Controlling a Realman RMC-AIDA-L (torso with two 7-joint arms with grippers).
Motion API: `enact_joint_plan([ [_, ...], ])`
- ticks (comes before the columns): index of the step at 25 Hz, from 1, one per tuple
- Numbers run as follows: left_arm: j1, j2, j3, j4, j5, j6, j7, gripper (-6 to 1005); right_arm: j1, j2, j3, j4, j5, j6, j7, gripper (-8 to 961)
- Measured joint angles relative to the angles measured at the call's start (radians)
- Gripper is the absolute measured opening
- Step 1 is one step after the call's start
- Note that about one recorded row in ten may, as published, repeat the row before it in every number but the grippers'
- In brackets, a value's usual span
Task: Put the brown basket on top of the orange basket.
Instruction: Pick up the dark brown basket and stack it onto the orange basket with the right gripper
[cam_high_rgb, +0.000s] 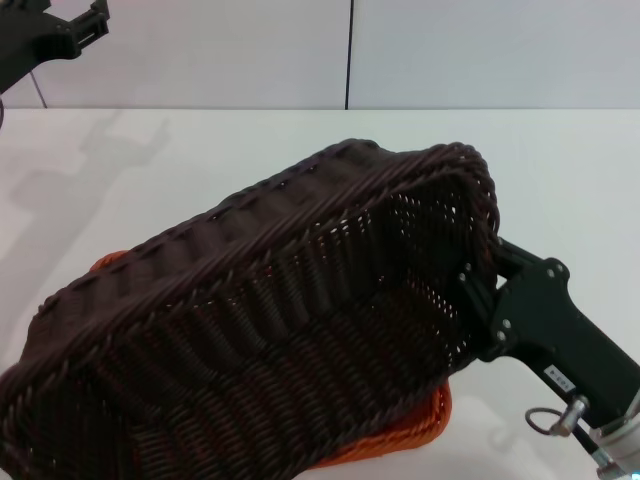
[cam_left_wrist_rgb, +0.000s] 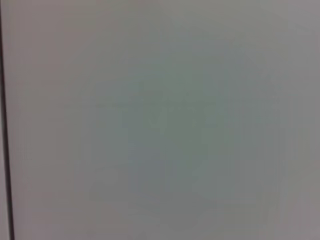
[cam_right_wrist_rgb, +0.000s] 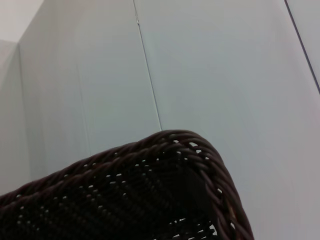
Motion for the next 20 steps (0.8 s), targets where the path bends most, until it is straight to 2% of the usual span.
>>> enact_joint_plan([
  [8,-0.005,-0.004,0.001,0.0,0.01,-0.006,-0.003,797,-0.009,0.0,0.004,0.028,0.002,0.03,0.002,145],
  [13,-0.006,-0.008,0.002,0.0,0.011,-0.006,-0.004,797,0.011,0.0,0.016,0.058,0.002,0.026,0.008,145],
  [18,-0.007,-0.016,0.002,0.0,0.012,-0.006,-0.005,797,0.069,-0.004,0.035,0.1,0.002,0.002,0.048,145],
  [20,-0.007,-0.02,0.0,0.0,0.012,-0.006,-0.006,797,0.117,-0.009,0.044,0.123,0.001,-0.032,0.096,145],
])
